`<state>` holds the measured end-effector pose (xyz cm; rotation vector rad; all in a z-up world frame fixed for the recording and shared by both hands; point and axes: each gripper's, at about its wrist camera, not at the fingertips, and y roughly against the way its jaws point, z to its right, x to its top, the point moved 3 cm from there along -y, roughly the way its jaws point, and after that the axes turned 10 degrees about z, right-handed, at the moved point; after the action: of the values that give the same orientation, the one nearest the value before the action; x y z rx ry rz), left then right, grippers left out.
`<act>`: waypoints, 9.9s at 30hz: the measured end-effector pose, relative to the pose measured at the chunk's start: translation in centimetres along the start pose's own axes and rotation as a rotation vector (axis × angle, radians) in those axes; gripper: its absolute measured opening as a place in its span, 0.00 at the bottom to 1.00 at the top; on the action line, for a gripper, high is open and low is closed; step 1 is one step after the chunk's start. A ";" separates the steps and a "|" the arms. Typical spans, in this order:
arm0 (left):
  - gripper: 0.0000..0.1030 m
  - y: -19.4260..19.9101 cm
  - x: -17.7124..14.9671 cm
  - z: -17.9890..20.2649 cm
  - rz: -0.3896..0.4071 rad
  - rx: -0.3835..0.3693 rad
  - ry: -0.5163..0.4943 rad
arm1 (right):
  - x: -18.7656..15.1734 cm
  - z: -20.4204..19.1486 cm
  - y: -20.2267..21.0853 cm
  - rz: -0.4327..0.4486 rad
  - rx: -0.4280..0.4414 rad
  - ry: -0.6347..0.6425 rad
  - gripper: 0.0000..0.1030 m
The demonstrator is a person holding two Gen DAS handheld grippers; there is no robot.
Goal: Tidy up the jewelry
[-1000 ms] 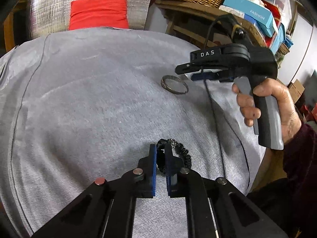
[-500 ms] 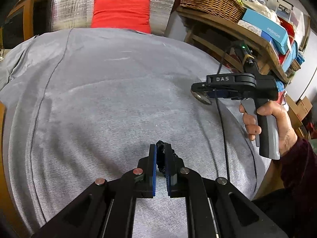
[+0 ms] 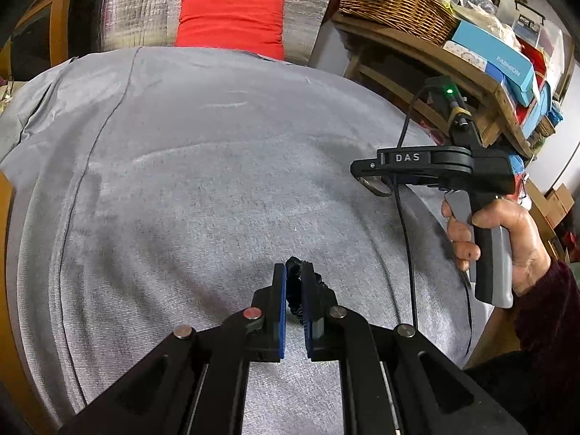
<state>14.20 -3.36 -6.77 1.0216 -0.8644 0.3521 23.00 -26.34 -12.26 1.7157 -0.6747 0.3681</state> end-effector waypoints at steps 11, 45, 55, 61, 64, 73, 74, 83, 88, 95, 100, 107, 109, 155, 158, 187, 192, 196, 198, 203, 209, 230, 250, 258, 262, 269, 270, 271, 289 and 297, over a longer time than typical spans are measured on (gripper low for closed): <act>0.08 2.3 0.7 -0.9 0.071 0.017 0.034 | 0.1 -4.7 2.9 0.059 0.185 0.002 0.62; 0.08 32.2 -7.6 -22.1 0.427 0.530 0.291 | -13.0 -43.7 9.9 -0.042 0.717 0.427 0.62; 0.08 29.0 -8.2 -22.8 0.383 0.416 0.338 | -12.6 -47.3 4.8 -0.112 0.629 0.421 0.62; 0.08 23.5 -8.0 -23.9 0.311 0.313 0.440 | -11.4 -48.1 1.0 -0.163 0.572 0.371 0.62; 0.08 21.0 -8.4 -24.4 0.267 0.298 0.475 | -11.1 -48.6 -0.9 -0.182 0.548 0.369 0.62; 0.08 16.6 -9.1 -26.1 0.140 0.316 0.510 | -10.6 -49.9 -4.8 -0.188 0.481 0.424 0.62; 0.08 16.6 -9.1 -26.1 0.133 0.318 0.502 | -10.6 -50.2 -5.0 -0.181 0.471 0.442 0.62; 0.34 19.1 -9.5 -26.9 0.160 0.343 0.497 | -10.8 -51.3 -6.6 -0.152 0.361 0.595 0.62; 0.35 21.5 -9.6 -27.7 0.201 0.385 0.495 | -11.3 -52.1 -7.2 -0.141 0.299 0.674 0.64; 0.64 25.1 -9.5 -28.5 0.261 0.508 0.470 | -11.1 -52.1 -6.7 -0.129 0.294 0.654 0.65; 0.76 28.2 -9.0 -27.3 0.293 0.669 0.389 | -9.6 -51.1 -3.3 -0.068 0.355 0.579 0.65; 0.86 31.6 -7.6 -24.0 0.323 0.855 0.249 | -9.9 -49.4 4.5 -0.009 0.436 0.589 0.65; 0.87 32.7 -7.3 -22.8 0.346 0.857 0.244 | -10.3 -48.5 7.4 0.018 0.453 0.604 0.65; 0.90 33.9 -12.9 -19.4 0.192 0.944 0.286 | -18.3 -38.5 18.5 0.096 0.475 0.556 0.66; 0.90 34.5 -11.9 -18.3 0.213 0.978 0.242 | -19.2 -38.6 20.7 0.125 0.476 0.557 0.66; 0.90 41.0 -9.2 -11.7 0.328 1.082 0.187 | -21.9 -37.9 30.0 0.239 0.382 0.507 0.67; 0.90 41.8 -9.1 -11.2 0.346 1.084 0.182 | -21.9 -37.9 30.7 0.250 0.372 0.502 0.67; 0.90 42.3 -9.2 -11.0 0.353 1.086 0.183 | -22.1 -38.0 30.9 0.249 0.371 0.495 0.67; 0.90 42.4 -9.2 -10.9 0.354 1.087 0.182 | -22.1 -38.1 30.9 0.251 0.365 0.496 0.67; 0.90 42.6 -9.3 -11.1 0.358 1.085 0.178 | -22.1 -38.1 30.8 0.252 0.361 0.493 0.67; 0.90 42.6 -9.3 -11.1 0.353 1.090 0.177 | -22.2 -38.2 30.6 0.243 0.364 0.491 0.67; 0.90 42.4 -9.6 -12.0 0.339 1.082 0.181 | -22.4 -38.5 30.5 0.238 0.366 0.488 0.67; 0.90 42.2 -9.8 -12.7 0.323 1.073 0.176 | -22.6 -38.7 30.0 0.227 0.366 0.483 0.67; 0.90 42.2 -9.9 -12.9 0.321 1.074 0.182 | -22.6 -38.8 29.9 0.228 0.367 0.479 0.67; 0.90 42.2 -10.0 -13.0 0.320 1.075 0.182 | -22.5 -39.1 29.9 0.233 0.367 0.485 0.67; 0.90 42.3 -10.1 -13.3 0.322 1.076 0.186 | -22.4 -39.6 29.8 0.235 0.362 0.492 0.67; 0.90 42.4 -10.1 -13.4 0.322 1.077 0.187 | -22.4 -39.7 29.7 0.234 0.361 0.492 0.67; 0.90 42.4 -10.1 -13.6 0.322 1.078 0.189 | -22.4 -39.7 29.6 0.233 0.359 0.492 0.67; 0.90 42.9 -10.7 -15.2 0.325 1.079 0.211 | -22.6 -40.6 29.1 0.232 0.347 0.510 0.67; 0.90 43.2 -10.9 -15.9 0.328 1.083 0.224 | -22.9 -41.5 28.8 0.231 0.342 0.531 0.67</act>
<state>-12.38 33.37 6.84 1.7791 -0.6072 1.2756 -8.11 15.14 7.54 1.7501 -0.4297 1.1093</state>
